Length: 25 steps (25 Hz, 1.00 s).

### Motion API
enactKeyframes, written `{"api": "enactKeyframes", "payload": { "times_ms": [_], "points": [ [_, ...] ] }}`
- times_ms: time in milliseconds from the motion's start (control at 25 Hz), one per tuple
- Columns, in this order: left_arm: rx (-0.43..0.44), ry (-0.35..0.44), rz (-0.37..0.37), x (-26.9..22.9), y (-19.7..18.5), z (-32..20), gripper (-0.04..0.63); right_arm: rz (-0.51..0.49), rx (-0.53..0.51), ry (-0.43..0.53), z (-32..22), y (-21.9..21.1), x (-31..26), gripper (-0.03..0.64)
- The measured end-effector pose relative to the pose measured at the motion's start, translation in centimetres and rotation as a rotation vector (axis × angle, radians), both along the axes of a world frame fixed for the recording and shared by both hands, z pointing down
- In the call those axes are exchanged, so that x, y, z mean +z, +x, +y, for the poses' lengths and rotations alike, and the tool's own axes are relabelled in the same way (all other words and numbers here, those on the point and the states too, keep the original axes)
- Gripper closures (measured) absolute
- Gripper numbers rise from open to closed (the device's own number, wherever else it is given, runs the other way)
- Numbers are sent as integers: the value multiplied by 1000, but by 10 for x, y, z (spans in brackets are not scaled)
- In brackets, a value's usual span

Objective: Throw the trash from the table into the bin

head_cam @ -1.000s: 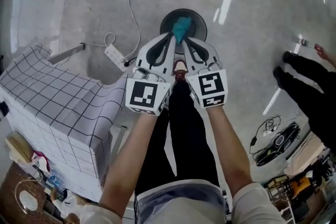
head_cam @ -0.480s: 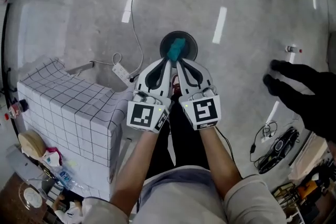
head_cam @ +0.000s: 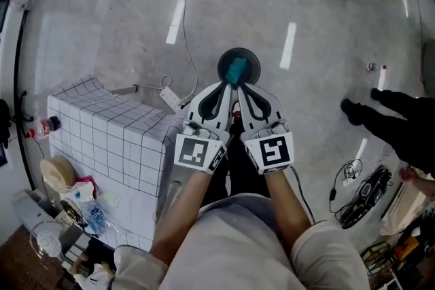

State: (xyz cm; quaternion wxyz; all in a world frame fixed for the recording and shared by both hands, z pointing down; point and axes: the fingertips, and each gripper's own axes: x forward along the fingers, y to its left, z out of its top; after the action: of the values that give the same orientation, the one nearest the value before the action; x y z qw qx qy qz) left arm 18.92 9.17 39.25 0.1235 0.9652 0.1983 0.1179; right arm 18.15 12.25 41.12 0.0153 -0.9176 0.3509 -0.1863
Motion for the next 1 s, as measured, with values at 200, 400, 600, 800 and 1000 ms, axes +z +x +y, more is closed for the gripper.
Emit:
{"api": "enactKeyframes", "payload": {
  "times_ms": [200,400,600,800,1000],
  "points": [
    [24,20,51,-39,-15,2,589,12,31,52,4,-17,-38,598],
    [58,5,75,-80,-30,10,589,77,17,44,11,-33,-84,598],
    [82,22,124,-120,-49,10,589,158,4,36,11,-45,-134,598],
    [80,33,169,-158,-71,0,589,215,6,29,7,-66,-175,598],
    [67,80,233,-184,-94,-8,589,260,5,36,-2,-92,-199,598]
  ]
}}
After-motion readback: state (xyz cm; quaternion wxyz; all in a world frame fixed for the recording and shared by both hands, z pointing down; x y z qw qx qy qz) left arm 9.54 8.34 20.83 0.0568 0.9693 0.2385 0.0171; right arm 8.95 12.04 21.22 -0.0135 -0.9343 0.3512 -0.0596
